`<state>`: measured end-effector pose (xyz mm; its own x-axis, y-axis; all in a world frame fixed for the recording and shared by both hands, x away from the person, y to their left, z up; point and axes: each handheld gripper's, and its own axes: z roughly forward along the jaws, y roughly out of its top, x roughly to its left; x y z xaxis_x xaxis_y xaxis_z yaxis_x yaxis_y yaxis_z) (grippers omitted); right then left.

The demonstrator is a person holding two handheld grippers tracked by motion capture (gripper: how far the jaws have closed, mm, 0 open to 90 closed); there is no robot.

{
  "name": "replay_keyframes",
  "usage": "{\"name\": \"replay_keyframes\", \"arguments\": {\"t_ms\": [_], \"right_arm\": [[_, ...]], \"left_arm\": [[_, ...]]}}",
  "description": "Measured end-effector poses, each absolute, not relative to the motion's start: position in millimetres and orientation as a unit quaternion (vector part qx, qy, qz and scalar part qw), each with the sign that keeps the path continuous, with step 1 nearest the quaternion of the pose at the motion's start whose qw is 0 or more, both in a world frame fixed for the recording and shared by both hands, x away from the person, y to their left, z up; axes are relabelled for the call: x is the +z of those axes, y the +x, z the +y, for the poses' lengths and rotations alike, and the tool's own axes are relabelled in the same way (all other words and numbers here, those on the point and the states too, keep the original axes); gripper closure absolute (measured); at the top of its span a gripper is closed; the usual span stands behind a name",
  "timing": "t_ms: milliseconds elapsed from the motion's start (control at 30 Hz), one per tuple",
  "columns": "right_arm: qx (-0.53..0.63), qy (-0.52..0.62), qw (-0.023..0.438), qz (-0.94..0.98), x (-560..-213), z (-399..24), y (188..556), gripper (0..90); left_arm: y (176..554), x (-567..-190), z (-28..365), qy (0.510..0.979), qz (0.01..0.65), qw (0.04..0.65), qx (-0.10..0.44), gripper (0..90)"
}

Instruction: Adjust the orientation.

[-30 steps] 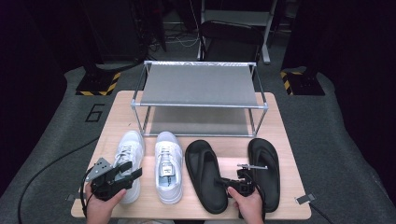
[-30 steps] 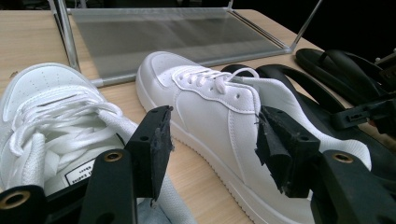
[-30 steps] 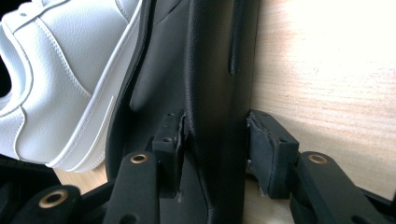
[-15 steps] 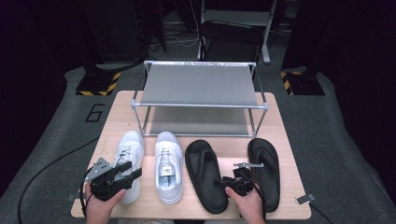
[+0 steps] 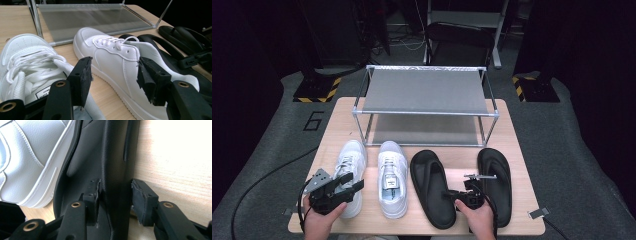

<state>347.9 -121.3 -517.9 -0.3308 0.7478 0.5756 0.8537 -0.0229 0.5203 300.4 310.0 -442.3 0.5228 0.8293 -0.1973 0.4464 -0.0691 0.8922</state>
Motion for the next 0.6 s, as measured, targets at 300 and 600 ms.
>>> {"name": "replay_keyframes", "arguments": {"t_ms": [300, 600], "right_arm": [[-0.442, -0.590, 0.074, -0.672, -522.2, -125.8, 345.9, 63.3], [-0.452, -0.596, 0.078, -0.659, -524.0, -127.7, 342.9, 64.1]], "left_arm": [[300.2, -443.2, 313.0, 0.709, 0.452, 0.511, 0.182, 44.8], [300.1, -444.4, 313.3, 0.707, 0.455, 0.511, 0.182, 44.7]]}}
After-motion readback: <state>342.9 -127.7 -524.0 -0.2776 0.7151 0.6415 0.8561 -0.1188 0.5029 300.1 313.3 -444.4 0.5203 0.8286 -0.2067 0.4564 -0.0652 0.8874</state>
